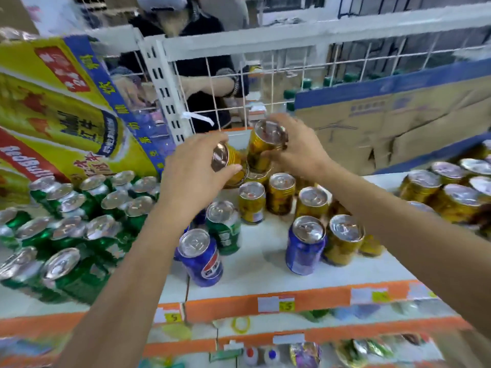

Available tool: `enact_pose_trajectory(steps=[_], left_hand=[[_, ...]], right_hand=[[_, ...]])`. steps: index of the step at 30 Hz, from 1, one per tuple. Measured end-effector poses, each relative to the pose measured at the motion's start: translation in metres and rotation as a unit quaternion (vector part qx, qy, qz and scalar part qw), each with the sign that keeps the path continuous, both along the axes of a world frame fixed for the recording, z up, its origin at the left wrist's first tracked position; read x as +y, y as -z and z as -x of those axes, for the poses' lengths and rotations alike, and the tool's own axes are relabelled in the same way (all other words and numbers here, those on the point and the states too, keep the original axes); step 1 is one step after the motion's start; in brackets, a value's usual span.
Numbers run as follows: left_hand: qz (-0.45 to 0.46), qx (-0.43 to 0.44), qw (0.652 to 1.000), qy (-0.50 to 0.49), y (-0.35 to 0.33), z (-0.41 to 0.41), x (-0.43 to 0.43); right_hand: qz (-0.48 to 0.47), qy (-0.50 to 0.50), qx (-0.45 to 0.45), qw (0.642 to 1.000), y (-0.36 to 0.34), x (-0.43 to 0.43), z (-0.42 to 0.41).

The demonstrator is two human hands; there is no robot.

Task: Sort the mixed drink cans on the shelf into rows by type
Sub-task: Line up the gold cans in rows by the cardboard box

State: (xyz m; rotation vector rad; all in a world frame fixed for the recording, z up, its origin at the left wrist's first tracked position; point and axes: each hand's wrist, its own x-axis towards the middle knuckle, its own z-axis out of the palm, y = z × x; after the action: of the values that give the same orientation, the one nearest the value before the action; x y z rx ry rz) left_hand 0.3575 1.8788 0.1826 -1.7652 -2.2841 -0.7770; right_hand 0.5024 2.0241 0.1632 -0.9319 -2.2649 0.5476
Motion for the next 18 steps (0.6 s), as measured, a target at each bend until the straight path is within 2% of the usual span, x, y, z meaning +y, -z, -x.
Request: enact_pose_trajectory(steps=[3,11,18], left_hand=[[-0.008,-0.012,0.999,0.037,-0.001,-0.028,0.027],[0.011,-0.023,0.99,0.142,0.002,-0.113,0.088],[0.098,-0.008,0.984,0.148,0.024,-0.206,0.189]], right_hand=[[0.0,0.045,0.024,0.999,-0.014,0.006,-0.045],[0.003,0.159,-0.011,0.987,-0.012,0.046,-0.176],[0.017,0.144,-0.073,0.987,0.005,0.131,-0.267]])
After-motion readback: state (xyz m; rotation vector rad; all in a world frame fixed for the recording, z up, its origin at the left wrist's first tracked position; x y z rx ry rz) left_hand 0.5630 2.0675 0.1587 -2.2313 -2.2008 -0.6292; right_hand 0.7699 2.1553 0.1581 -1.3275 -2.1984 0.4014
